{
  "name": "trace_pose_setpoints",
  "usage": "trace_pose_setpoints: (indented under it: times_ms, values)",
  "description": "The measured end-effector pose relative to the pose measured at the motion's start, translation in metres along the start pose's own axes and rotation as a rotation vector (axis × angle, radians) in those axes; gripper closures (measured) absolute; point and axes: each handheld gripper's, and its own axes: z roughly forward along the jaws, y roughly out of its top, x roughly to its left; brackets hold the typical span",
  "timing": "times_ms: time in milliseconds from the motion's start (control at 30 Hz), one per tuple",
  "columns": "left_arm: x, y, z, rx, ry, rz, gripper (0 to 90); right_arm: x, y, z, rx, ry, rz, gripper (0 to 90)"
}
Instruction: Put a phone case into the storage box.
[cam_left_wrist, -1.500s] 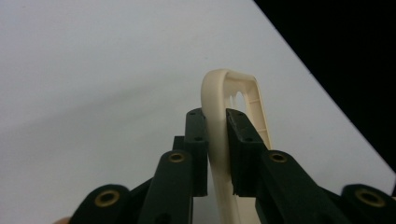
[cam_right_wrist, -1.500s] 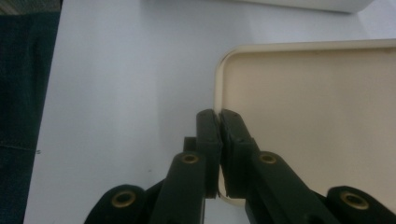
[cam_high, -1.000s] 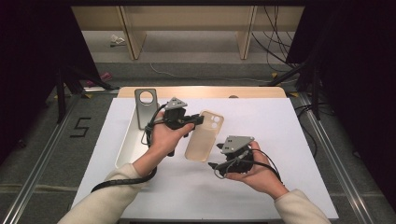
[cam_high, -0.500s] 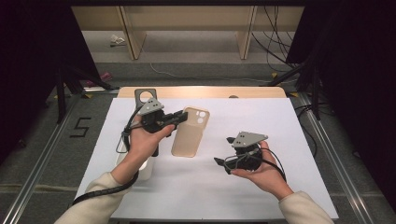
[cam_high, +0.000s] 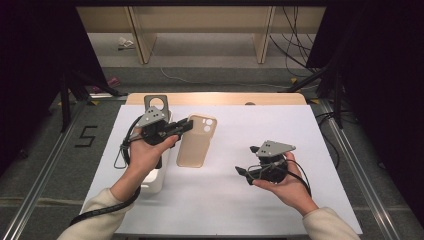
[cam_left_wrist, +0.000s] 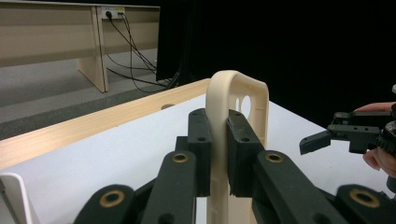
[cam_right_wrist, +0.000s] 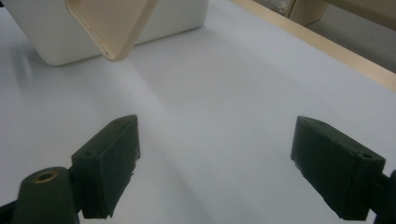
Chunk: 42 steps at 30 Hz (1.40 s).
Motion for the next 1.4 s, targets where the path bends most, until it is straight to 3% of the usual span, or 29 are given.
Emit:
trace_pose_setpoints:
  times_ms: [867, 1400]
  values:
    - [0.02, 0.018, -0.027, -0.084, 0.045, -0.013, 81.5, -0.013, -0.012, -0.018, -0.024, -0.053, 0.044, 16.4]
    - [0.034, 0.025, -0.039, -0.1, 0.091, 0.006, 81.5, -0.021, -0.021, -0.034, -0.031, -0.089, 0.069, 16.4]
